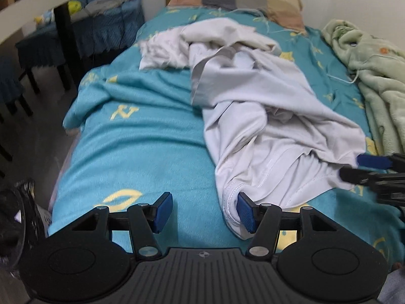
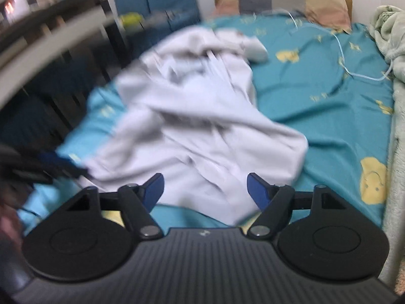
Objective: Fold clothes
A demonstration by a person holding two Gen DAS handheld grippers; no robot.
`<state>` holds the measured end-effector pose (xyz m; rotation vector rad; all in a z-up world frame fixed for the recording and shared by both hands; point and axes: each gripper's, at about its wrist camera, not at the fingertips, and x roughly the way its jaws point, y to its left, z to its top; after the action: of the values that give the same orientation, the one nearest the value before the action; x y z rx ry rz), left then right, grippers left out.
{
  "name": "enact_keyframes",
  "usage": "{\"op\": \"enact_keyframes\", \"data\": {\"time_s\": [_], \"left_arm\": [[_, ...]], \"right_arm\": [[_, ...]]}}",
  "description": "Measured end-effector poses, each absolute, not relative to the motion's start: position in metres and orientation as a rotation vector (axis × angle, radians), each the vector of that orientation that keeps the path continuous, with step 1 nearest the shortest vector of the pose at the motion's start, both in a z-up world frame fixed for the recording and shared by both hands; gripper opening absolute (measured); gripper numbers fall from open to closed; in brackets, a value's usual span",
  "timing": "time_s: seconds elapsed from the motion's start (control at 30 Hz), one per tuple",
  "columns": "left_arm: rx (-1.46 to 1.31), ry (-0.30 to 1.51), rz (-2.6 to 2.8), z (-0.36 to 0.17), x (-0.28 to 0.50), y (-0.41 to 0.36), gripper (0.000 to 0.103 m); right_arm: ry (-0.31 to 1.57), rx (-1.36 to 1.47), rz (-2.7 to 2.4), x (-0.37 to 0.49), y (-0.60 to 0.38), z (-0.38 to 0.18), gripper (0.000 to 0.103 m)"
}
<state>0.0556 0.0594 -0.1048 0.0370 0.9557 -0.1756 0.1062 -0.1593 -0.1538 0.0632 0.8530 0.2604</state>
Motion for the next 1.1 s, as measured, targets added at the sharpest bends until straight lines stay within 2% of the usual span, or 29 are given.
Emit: {"op": "enact_keyframes", "data": {"time_s": [0.07,0.13,0.2,0.23,0.43,0.53,0.8,1.1], "left_arm": [[0.058,0.922,-0.195,-0.099,0.053,0.053,0.058],[0.068,0.887,-0.218,-0.094,0.053,0.048,0.060],[0.065,0.850,-0.246,-0.088,0.050,0.044,0.061],[0.062,0.830,-0.263,-0.084,0.048,0.042,0.062],[0.048,0.682,-0.415,-0.067,0.037,0.019,0.076],[0.078,0.631,-0.461,-0.069,0.038,-0.004,0.079],[0.000,0.638,-0.412,-0.092,0.075,-0.034,0.079],[-0.039,0.697,-0.169,-0.114,0.099,-0.015,0.077]], "right_arm": [[0.888,0.030,0.223,0.109,-0.161,-0.164,0.059],[0.911,0.003,0.190,0.112,-0.162,-0.171,0.024],[0.891,0.002,0.164,0.113,-0.167,-0.169,0.011],[0.866,0.020,0.155,0.112,-0.170,-0.164,0.008],[0.628,0.171,0.181,0.088,-0.183,-0.105,0.007],[0.545,0.212,0.211,0.078,-0.185,-0.084,0.007],[0.474,0.279,0.274,0.070,-0.184,-0.070,0.007],[0.347,0.252,0.246,0.059,-0.175,-0.059,0.006]]}}
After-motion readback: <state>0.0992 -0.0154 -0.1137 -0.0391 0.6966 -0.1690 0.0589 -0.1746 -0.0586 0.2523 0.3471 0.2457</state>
